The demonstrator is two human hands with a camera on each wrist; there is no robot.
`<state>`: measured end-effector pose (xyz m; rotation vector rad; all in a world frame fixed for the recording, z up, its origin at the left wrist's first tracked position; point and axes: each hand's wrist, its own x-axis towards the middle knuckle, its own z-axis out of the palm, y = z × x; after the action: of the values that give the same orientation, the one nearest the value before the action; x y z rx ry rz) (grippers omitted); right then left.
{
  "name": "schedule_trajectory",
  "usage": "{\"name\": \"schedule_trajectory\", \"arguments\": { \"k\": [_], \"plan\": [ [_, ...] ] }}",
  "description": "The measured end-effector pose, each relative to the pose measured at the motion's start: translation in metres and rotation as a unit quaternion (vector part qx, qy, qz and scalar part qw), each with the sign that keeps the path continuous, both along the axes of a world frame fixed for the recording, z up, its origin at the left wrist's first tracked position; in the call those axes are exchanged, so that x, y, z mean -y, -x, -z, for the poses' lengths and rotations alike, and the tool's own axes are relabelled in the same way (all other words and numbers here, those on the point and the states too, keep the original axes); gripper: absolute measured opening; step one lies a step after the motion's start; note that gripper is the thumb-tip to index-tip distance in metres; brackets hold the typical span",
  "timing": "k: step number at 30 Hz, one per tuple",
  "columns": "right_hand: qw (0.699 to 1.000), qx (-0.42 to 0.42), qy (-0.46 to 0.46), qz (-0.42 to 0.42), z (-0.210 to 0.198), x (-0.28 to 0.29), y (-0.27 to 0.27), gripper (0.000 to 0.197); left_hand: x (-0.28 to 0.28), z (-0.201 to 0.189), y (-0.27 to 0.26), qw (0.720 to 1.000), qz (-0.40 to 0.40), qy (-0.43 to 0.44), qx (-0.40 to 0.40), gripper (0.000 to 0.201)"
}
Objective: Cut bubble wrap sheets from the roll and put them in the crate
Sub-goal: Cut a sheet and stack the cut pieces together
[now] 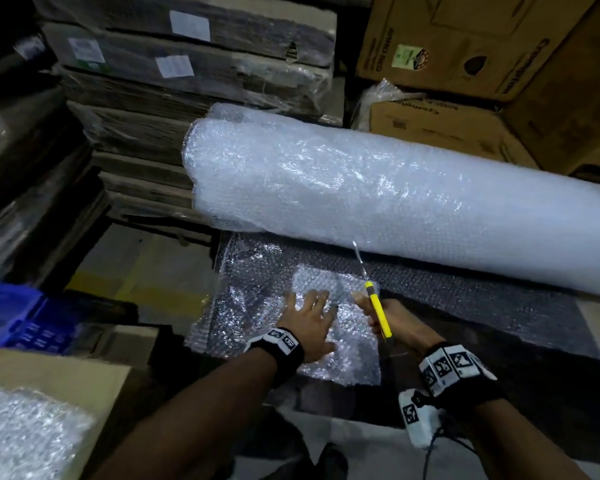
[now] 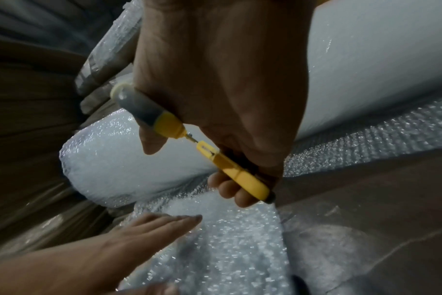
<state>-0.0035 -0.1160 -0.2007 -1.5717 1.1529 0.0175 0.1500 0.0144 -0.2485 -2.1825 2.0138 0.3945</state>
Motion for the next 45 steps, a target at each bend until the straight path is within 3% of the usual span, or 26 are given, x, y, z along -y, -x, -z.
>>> {"name": "schedule_trajectory", "arguments": {
  "k": [5, 8, 12, 15, 19, 25, 27, 29, 30, 32, 37, 41, 45],
  "plan": [
    [0.987, -0.043, 0.058, -0.143, -0.004, 0.033, 0.027, 0.048, 0.004, 0.006, 0.024, 0.996, -0.076, -0.043, -0.022, 0.086],
    [0.967, -0.055, 0.109, -0.225, -0.002, 0.053, 0.038, 0.057, 0.004, 0.007, 0.031, 0.994, -0.092, -0.045, -0.032, 0.08],
    [0.944, -0.044, 0.139, -0.295, -0.021, 0.064, 0.04, 0.035, 0.008, -0.001, 0.043, 0.995, -0.095, -0.015, 0.003, 0.066],
    [0.934, -0.072, 0.141, -0.32, -0.014, 0.081, 0.039, 0.042, 0.017, -0.007, 0.051, 0.993, -0.119, 0.007, 0.017, 0.059],
    [0.923, -0.115, 0.13, -0.344, -0.021, 0.093, 0.036, 0.047, 0.029, 0.0, 0.062, 0.983, -0.177, -0.035, -0.028, 0.075],
    [0.862, -0.191, 0.275, -0.381, -0.018, 0.104, 0.024, 0.078, 0.029, 0.013, 0.069, 0.98, -0.191, -0.041, -0.025, 0.08],
    [0.902, -0.152, 0.178, -0.362, -0.018, 0.1, 0.016, 0.074, 0.029, 0.012, 0.069, 0.98, -0.194, -0.034, -0.025, 0.075],
    [0.964, -0.084, -0.038, -0.251, -0.017, 0.087, 0.009, 0.08, 0.03, 0.011, 0.071, 0.979, -0.2, -0.029, -0.031, 0.07],
    [0.969, -0.063, -0.138, -0.196, -0.015, 0.082, 0.006, 0.085, 0.03, 0.012, 0.071, 0.978, -0.204, -0.024, -0.036, 0.07],
    [0.956, -0.03, -0.26, -0.135, -0.012, 0.073, 0.0, 0.081, 0.031, 0.012, 0.071, 0.979, -0.202, -0.016, -0.033, 0.072],
    [0.885, 0.056, -0.452, -0.099, -0.01, 0.057, -0.019, 0.067, 0.028, 0.014, 0.068, 0.981, -0.187, -0.038, -0.022, 0.063],
    [0.864, 0.077, -0.487, -0.101, -0.012, 0.048, -0.034, 0.077, 0.015, 0.002, 0.062, 0.99, -0.138, -0.025, -0.024, 0.067],
    [0.86, 0.082, -0.499, -0.071, -0.011, 0.045, -0.04, 0.078, -0.003, 0.017, 0.064, 0.989, -0.139, 0.045, 0.006, 0.056]
  ]
}}
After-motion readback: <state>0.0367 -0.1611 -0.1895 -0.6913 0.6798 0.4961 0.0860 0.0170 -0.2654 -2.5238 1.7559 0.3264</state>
